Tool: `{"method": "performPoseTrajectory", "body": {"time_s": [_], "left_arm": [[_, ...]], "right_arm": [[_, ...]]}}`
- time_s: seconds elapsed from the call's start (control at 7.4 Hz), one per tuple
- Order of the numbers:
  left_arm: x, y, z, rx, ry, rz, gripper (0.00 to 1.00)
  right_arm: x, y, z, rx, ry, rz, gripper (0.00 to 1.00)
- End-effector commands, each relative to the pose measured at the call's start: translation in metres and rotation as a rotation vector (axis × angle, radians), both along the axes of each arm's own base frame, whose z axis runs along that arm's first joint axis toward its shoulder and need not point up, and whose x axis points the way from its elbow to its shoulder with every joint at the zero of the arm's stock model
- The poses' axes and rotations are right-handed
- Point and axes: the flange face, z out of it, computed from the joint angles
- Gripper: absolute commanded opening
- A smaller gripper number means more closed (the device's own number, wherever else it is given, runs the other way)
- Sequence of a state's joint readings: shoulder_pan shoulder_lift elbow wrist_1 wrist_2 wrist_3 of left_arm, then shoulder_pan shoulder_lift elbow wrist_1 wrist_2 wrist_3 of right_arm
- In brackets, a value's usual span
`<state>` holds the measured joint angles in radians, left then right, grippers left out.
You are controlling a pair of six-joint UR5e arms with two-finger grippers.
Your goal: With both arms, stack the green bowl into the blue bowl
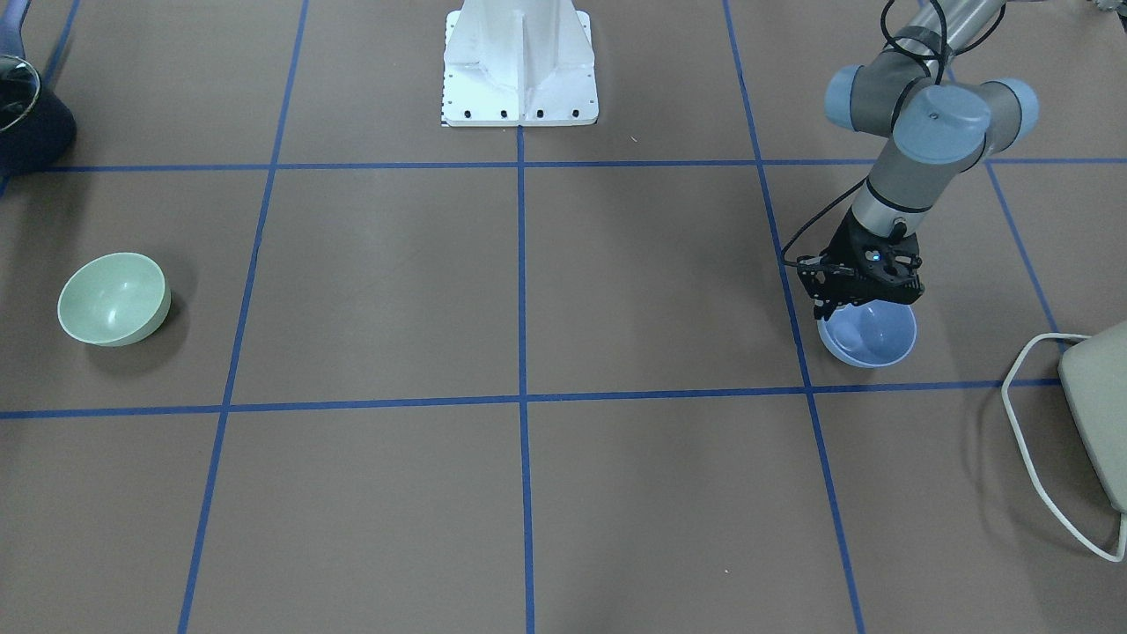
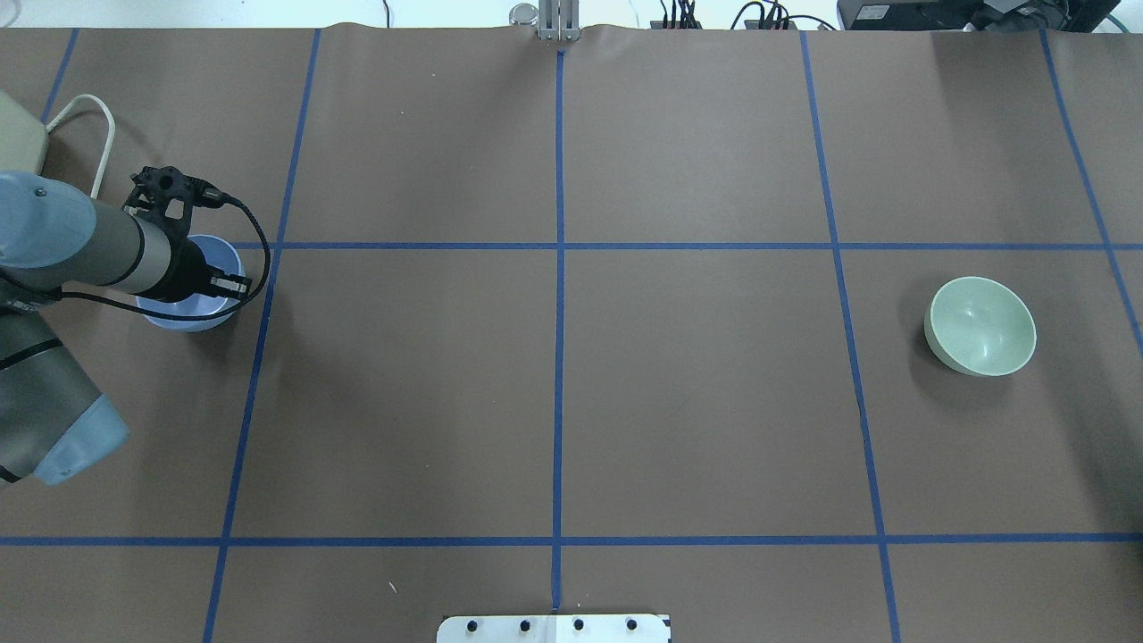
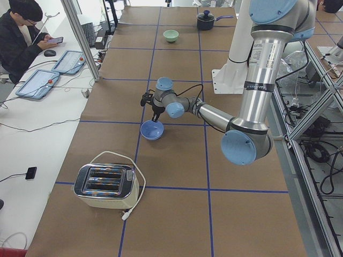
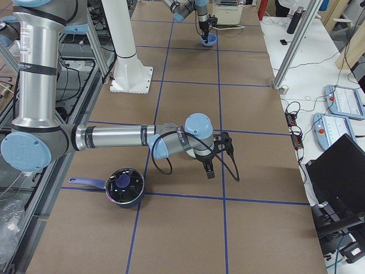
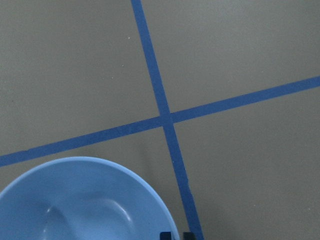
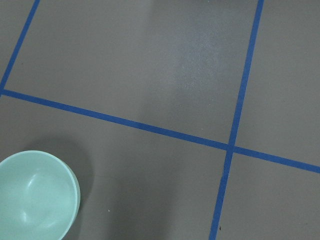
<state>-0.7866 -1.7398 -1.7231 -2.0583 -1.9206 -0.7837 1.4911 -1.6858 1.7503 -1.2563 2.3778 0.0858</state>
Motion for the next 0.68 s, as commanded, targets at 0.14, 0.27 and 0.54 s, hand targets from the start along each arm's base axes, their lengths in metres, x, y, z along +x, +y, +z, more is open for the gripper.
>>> {"method": "performPoseTrajectory", "body": {"time_s": [0.14,0.27,0.54], "left_arm": [[0.010,-0.012,-0.076,-0.014,0.002,-0.011,0.00],[0.020,-0.023,-0.128,-0.036,-0.041,-0.033,0.00],[0.103,0.008,-0.220,-0.107,-0.075,-0.065,0.00]], "right_arm": [[0.000,0.000,0.000,0.000,0.000,0.000,1.00],[0.000,0.000,0.000,0.000,0.000,0.000,1.00],[0.001,0.000,0.000,0.000,-0.001,0.001,1.00]]}}
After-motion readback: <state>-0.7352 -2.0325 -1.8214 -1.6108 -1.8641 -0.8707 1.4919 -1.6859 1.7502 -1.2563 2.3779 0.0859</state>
